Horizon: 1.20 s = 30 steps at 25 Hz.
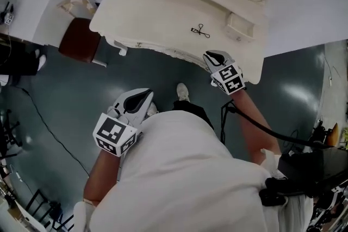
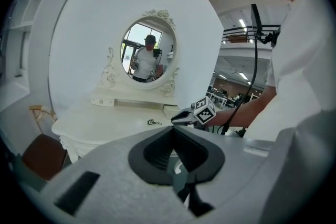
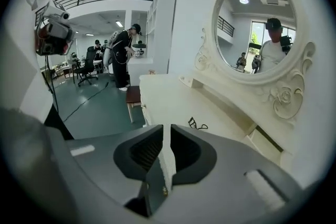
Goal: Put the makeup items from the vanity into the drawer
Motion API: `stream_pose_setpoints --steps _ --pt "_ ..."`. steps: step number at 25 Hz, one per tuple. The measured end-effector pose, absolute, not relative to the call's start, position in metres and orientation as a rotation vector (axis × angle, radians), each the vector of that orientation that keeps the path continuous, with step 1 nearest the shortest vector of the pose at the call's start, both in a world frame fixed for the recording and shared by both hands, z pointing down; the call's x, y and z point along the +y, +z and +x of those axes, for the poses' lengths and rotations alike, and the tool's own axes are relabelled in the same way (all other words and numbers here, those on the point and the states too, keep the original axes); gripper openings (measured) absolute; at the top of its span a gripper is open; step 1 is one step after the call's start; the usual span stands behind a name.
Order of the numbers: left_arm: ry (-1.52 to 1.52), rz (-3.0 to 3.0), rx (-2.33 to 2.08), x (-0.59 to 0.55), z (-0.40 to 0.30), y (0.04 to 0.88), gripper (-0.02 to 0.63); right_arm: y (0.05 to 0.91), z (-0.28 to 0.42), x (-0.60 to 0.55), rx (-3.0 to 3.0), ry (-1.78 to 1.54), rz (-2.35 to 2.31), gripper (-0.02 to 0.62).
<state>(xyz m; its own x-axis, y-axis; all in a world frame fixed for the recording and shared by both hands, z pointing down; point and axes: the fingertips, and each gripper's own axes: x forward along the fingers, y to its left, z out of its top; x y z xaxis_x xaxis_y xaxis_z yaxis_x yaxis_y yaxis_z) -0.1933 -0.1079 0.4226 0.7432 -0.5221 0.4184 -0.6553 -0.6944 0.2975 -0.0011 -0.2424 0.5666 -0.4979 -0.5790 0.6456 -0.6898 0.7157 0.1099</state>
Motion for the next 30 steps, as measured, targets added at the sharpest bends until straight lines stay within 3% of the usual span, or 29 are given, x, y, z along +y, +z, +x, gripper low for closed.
stream_pose_setpoints --steps 17,23,30 --pt "0.457 2.327 -1.190 -0.171 -0.154 0.419 0.003 0.650 -0.003 -0.384 -2.173 0.082 0.707 0.084" --pt "0.471 2.291 -1.257 -0.179 -0.155 0.418 0.003 0.663 -0.003 -0.396 -2.154 0.080 0.680 0.029" --pt "0.486 2.315 -1.245 -0.192 -0.149 0.414 0.003 0.641 -0.005 -0.390 -2.210 0.084 0.690 0.015"
